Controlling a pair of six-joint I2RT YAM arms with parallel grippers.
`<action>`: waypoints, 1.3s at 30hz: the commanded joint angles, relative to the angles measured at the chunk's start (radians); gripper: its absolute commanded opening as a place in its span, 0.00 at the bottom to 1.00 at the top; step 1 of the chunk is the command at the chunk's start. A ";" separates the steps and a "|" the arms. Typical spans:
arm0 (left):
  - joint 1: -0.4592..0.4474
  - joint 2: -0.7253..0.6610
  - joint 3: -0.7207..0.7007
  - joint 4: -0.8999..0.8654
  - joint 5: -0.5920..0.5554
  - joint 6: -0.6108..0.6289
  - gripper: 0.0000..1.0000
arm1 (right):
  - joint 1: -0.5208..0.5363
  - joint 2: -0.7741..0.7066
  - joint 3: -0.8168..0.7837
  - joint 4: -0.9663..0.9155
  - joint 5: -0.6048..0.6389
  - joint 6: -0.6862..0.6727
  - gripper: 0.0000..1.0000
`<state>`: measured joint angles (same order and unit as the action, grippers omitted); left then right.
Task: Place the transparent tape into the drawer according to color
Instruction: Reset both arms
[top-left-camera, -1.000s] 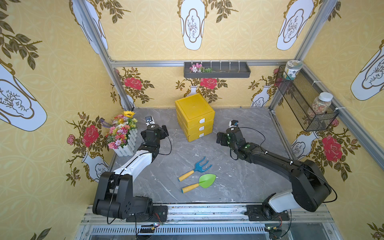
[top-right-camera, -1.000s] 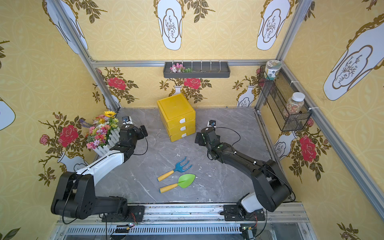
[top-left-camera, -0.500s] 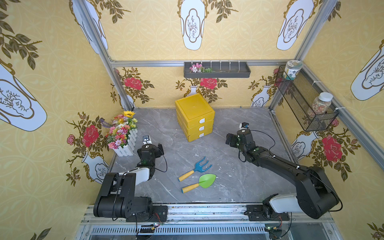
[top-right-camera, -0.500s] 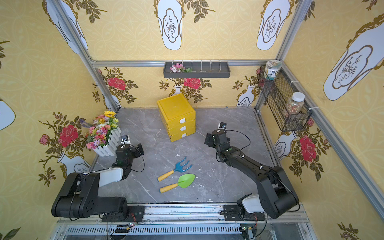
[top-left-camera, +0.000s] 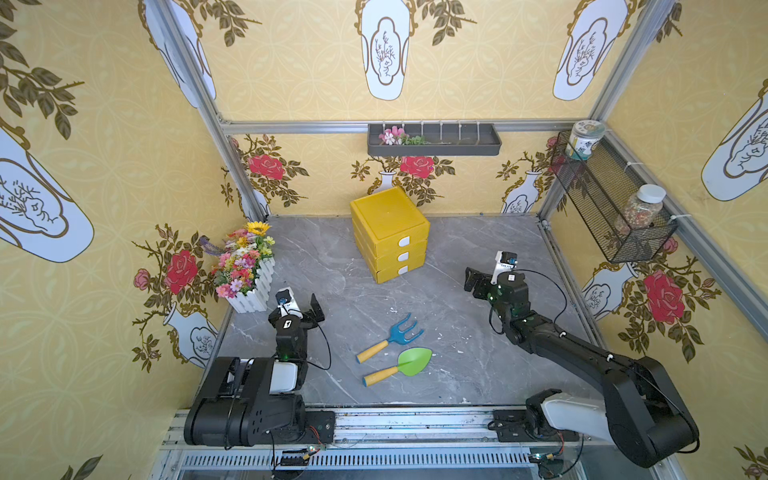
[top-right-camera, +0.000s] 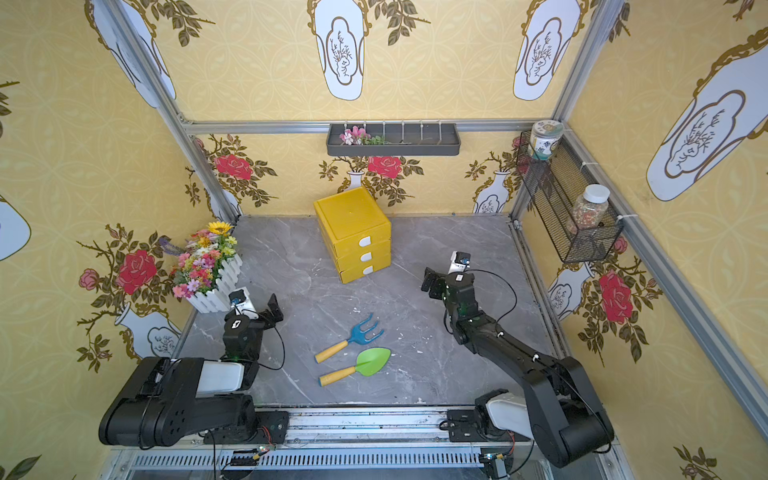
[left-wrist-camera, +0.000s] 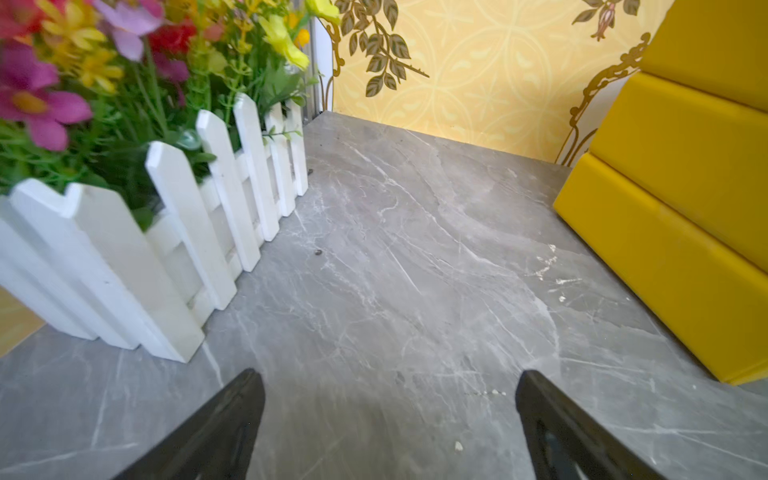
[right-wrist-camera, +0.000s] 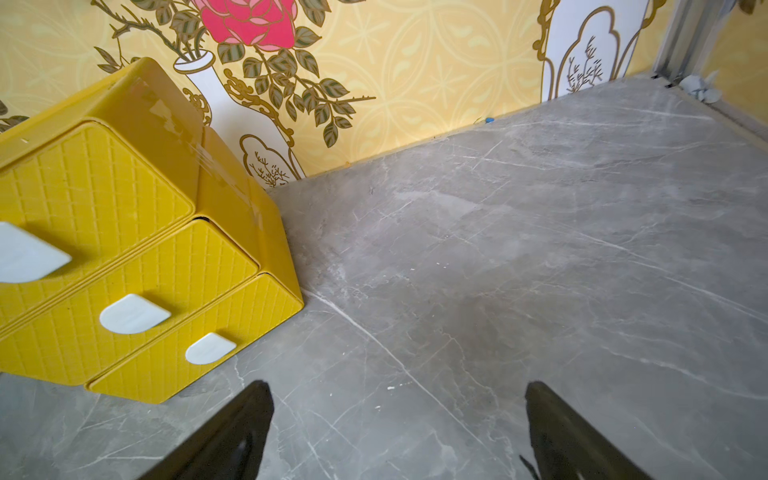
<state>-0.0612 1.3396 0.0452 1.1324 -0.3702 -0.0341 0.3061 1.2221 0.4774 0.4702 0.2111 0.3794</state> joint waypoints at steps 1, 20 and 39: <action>0.001 0.009 0.005 0.140 -0.055 0.001 1.00 | -0.031 -0.031 -0.014 0.107 0.069 -0.100 0.97; 0.005 0.006 0.004 0.138 -0.052 -0.002 1.00 | -0.180 0.018 -0.036 -0.025 0.203 -0.370 0.97; 0.013 0.008 0.012 0.124 -0.043 -0.009 1.00 | -0.249 0.193 -0.229 0.393 -0.012 -0.342 0.97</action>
<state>-0.0509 1.3445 0.0532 1.2469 -0.4187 -0.0357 0.0669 1.4036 0.2535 0.7647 0.2806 0.0257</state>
